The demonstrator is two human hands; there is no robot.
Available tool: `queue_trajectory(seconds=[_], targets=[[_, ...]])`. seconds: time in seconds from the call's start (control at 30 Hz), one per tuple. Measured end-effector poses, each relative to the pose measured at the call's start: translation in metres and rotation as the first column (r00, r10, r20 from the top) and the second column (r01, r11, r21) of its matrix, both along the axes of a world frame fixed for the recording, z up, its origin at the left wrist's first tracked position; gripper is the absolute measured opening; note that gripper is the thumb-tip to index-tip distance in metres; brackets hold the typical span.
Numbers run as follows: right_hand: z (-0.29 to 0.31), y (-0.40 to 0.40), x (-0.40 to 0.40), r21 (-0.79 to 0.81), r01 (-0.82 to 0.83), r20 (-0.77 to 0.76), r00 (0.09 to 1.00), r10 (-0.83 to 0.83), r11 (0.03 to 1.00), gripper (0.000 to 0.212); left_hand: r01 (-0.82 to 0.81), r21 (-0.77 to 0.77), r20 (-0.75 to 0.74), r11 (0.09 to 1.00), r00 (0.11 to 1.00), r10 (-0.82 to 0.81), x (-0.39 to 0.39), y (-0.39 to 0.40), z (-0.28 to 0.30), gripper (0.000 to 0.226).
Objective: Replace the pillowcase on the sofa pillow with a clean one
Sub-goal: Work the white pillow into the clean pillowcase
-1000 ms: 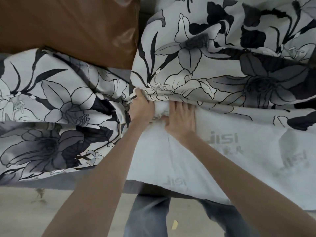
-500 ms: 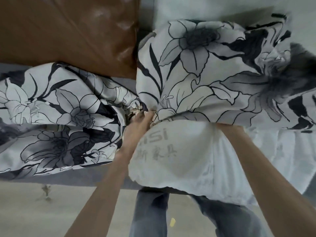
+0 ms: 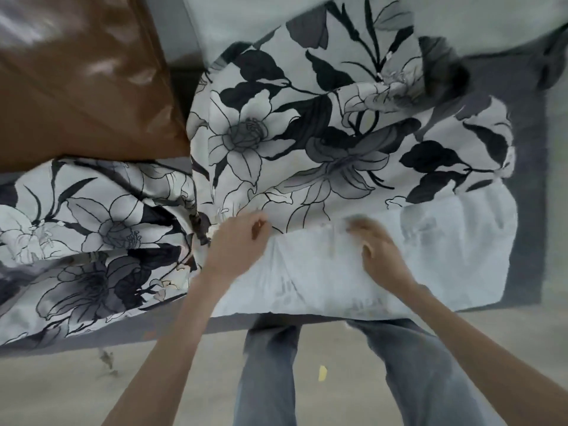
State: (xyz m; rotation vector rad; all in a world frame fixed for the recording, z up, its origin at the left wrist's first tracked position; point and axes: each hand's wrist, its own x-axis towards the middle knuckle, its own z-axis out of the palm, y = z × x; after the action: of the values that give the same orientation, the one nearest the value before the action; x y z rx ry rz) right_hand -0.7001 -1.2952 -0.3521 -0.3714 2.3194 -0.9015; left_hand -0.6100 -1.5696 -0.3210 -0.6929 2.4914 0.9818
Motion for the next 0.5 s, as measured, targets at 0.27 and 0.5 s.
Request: queue_trajectory(seconds=[0.27, 0.5], targets=[[0.010, 0.124, -0.154, 0.012, 0.988, 0.534, 0.125, -0.836, 0.155, 0.037, -0.573, 0.775, 0.496, 0.268, 0.813, 0.305, -0.093, 0.228, 0.000, 0.026], [0.028, 0.167, -0.219, 0.256, 0.966, 0.794, -0.232, -0.562, -0.038, 0.016, -0.582, 0.806, 0.527, 0.104, 0.787, 0.320, -0.179, 0.340, -0.028, 0.032]])
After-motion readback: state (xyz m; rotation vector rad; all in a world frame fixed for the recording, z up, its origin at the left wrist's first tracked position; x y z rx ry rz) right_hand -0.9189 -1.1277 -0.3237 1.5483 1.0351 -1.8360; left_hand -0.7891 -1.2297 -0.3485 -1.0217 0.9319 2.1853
